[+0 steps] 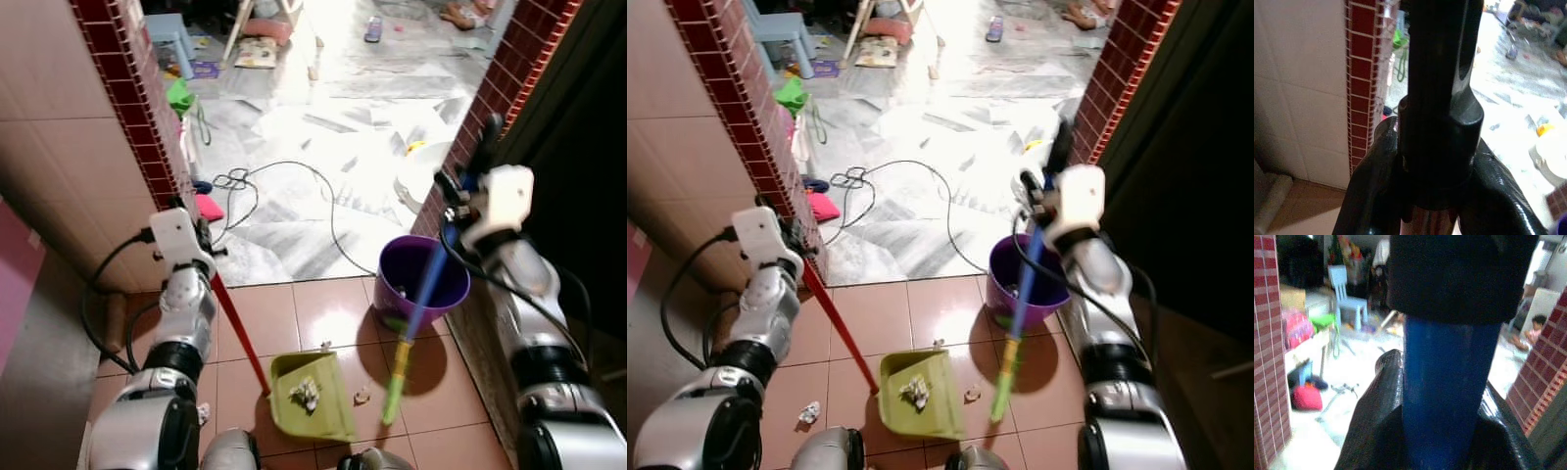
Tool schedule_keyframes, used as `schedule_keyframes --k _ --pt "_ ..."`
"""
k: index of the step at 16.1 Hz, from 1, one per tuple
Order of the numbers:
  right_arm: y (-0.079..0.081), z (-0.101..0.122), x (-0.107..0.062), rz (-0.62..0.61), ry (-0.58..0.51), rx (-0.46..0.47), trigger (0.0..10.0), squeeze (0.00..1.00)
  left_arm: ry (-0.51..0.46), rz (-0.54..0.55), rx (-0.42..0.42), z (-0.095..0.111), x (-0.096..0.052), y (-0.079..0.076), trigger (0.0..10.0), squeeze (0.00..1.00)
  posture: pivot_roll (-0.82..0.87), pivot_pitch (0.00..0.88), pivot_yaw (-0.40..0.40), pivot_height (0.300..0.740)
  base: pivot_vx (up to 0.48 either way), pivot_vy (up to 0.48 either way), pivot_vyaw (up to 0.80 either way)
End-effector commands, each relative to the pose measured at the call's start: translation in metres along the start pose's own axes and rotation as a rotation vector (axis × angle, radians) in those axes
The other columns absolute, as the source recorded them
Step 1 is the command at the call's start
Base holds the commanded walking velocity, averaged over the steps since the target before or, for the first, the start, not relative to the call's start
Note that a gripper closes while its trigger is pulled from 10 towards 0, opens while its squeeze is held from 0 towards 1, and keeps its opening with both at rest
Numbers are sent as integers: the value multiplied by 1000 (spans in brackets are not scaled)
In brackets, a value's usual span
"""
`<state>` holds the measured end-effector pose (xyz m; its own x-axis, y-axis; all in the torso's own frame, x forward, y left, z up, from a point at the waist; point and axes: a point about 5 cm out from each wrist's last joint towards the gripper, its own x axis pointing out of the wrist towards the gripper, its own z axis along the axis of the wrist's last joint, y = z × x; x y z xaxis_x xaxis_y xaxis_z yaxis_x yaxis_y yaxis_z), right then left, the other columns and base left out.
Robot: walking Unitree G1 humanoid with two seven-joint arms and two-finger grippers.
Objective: Sweep floor
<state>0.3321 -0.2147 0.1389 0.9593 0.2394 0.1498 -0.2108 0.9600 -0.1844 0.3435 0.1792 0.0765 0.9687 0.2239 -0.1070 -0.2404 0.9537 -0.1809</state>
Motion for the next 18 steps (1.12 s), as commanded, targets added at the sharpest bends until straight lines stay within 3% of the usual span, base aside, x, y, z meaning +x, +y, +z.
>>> schedule_keyframes --k 1,4,7,9,13,14,18 --pt "-2 2 -2 -5 -18 -31 10000 0 -87 5 -53 23 8 -4 10000 0 -135 0 -32 740 0 0 0" --pt "19 -19 -15 -18 43 9 10000 0 -155 22 -108 43 13 0 10000 0 -123 0 -24 740 0 0 0" --pt "51 -33 -18 -17 86 84 10000 0 -174 36 -206 51 12 9 10000 0 -106 0 -9 740 0 0 0" --pt "67 -41 -23 15 108 51 10000 0 -196 66 -226 58 11 16 10000 0 -98 0 -1 740 0 0 0" --pt "79 -49 -30 90 139 5 10000 0 -272 79 -246 88 12 23 10000 0 -82 0 11 740 0 0 0" --pt "78 -58 -32 105 208 18 10000 0 -303 59 -216 100 13 22 10000 0 -79 0 18 740 0 0 0" --pt "78 -61 -41 95 199 70 10000 0 -342 73 -206 122 18 27 10000 0 -87 0 34 740 0 0 0"
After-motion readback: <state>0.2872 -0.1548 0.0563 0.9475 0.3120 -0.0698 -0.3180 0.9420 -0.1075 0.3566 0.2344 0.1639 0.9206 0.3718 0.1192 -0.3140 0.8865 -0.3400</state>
